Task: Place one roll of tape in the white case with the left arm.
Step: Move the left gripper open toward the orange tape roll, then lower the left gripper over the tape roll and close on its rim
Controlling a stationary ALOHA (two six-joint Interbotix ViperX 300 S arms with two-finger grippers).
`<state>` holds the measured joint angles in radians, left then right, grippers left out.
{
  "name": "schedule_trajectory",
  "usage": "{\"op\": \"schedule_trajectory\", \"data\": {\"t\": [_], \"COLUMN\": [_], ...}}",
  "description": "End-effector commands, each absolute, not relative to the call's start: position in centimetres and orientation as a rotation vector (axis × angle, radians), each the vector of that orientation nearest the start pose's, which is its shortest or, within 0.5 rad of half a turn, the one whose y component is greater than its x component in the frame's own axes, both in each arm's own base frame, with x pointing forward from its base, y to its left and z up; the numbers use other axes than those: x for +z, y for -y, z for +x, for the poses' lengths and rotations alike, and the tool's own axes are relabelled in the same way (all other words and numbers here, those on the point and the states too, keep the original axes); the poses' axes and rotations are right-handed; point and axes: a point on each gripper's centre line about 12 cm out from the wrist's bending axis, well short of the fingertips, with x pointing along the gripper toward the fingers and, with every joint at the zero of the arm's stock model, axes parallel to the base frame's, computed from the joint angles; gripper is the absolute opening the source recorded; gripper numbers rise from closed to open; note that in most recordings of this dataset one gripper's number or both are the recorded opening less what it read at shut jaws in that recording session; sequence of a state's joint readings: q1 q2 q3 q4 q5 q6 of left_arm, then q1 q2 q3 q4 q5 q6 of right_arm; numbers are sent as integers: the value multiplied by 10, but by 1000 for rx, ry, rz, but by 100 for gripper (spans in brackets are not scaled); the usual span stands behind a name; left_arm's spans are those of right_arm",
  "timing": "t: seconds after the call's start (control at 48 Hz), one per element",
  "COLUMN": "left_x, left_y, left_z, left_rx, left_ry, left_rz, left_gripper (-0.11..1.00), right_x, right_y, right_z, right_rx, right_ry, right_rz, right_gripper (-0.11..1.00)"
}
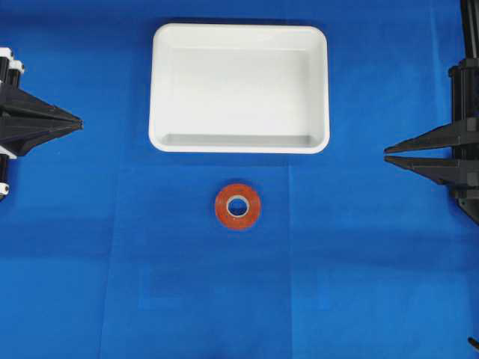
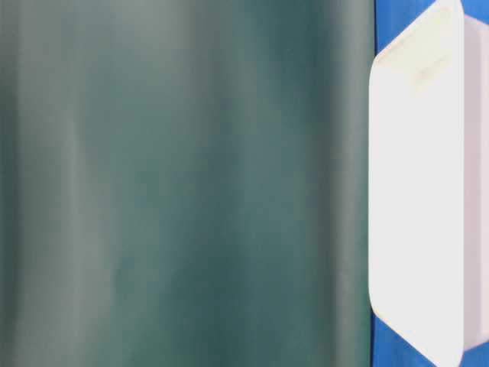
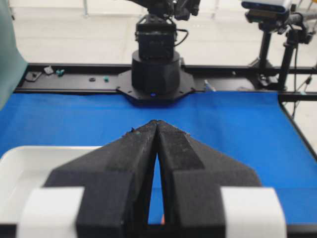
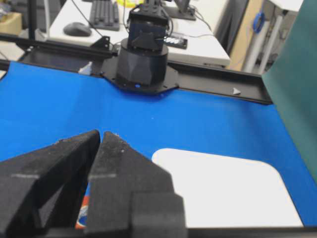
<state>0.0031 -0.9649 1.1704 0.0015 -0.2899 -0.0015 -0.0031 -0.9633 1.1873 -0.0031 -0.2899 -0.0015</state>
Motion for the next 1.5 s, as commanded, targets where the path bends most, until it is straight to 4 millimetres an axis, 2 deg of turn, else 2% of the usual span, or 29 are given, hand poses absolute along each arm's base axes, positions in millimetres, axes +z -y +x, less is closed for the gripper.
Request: {"op": "schedule_trajectory", "data": {"t": [0.0, 0.167, 0.292, 0.5, 0.646, 0.75, 0.917, 0.98, 1.313, 1.48], "left_x": [301, 298, 297, 283, 275, 270, 256, 247, 192, 164], "left_y": [3, 9, 20, 25, 36, 47, 54, 57, 65, 67], "left_z": [200, 207, 220, 256, 286, 309, 336, 346, 389, 405], "left_rx": [-17, -48, -95, -106, -133, -158, -160, -157, -130, -117], "left_ry": [91, 77, 77, 24, -24, -64, -158, -210, -479, -597], "left_rz": [8, 7, 6, -13, -32, -49, -81, -97, -114, -100], "left_gripper": [0, 0, 0, 0, 2, 21, 71, 84, 85, 85], "right_x": [302, 302, 299, 296, 294, 292, 290, 289, 279, 276], "right_y": [1, 2, 2, 2, 2, 2, 2, 2, 3, 3], "right_z": [202, 208, 210, 212, 213, 214, 215, 215, 219, 220], "right_rx": [-6, -8, -7, -7, -7, -7, -10, -10, -12, -12], "right_ry": [98, 58, 44, 35, 26, 18, 12, 9, -34, -45], "right_rz": [-12, -9, -6, -3, 0, 0, -1, -2, -3, -3], "right_gripper": [0, -10, -11, -11, -11, -11, -11, -11, -11, -11]}}
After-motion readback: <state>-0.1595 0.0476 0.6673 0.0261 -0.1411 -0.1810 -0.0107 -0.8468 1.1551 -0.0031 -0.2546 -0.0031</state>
